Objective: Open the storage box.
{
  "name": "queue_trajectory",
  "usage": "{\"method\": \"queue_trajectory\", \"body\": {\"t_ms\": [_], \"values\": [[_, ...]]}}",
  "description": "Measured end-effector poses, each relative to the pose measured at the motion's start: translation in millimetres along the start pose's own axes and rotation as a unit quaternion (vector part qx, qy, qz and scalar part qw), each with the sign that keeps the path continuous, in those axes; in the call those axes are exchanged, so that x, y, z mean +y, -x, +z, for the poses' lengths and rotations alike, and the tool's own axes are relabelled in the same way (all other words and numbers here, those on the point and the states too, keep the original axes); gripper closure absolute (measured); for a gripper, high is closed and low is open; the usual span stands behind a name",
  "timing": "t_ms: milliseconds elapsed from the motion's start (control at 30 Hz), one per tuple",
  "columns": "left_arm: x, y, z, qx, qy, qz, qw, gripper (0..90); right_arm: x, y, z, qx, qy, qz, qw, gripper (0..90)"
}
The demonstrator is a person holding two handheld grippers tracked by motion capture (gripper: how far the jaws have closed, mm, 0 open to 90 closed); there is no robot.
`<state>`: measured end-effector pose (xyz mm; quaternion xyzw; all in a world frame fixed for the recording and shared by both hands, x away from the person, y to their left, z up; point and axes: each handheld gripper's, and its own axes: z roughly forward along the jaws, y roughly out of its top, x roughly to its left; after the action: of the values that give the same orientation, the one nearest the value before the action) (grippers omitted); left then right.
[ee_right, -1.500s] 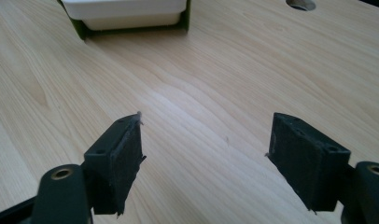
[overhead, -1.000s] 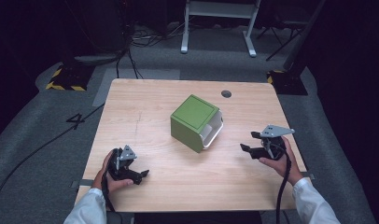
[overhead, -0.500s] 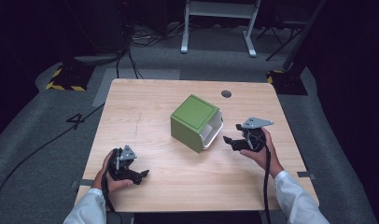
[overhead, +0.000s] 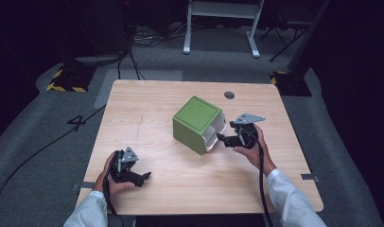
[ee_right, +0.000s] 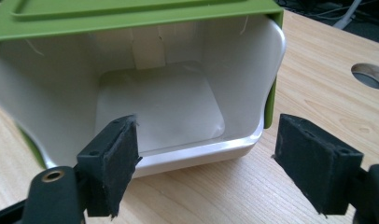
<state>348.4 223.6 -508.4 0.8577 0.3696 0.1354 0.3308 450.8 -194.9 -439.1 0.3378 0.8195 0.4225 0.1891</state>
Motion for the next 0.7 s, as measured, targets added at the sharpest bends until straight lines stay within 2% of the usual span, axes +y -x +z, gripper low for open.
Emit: {"method": "queue_trajectory", "body": {"t_ms": [300,367,467,667,700], "values": [[0.0,0.1,0.0,0.0,0.0,0.0,1.0,0.5,-2.6,1.6,15.8,-0.008,-0.019,0.001,0.9998,20.1],[0.0,0.1,0.0,0.0,0.0,0.0,1.0,0.5,-4.2,5.7,17.3,0.003,-0.019,0.021,0.9996,19.5],[0.0,0.0,0.0,0.0,0.0,0.0,1.0,0.5,-4.8,7.4,17.9,0.008,-0.02,0.025,0.9995,18.7],[0.0,0.0,0.0,0.0,0.0,0.0,1.0,0.5,-6.1,7.1,23.5,-0.007,-0.036,0.02,0.9991,18.0],[0.0,0.1,0.0,0.0,0.0,0.0,1.0,0.5,-8.4,8.2,25.6,-0.012,-0.048,0.017,0.9986,17.5]]}}
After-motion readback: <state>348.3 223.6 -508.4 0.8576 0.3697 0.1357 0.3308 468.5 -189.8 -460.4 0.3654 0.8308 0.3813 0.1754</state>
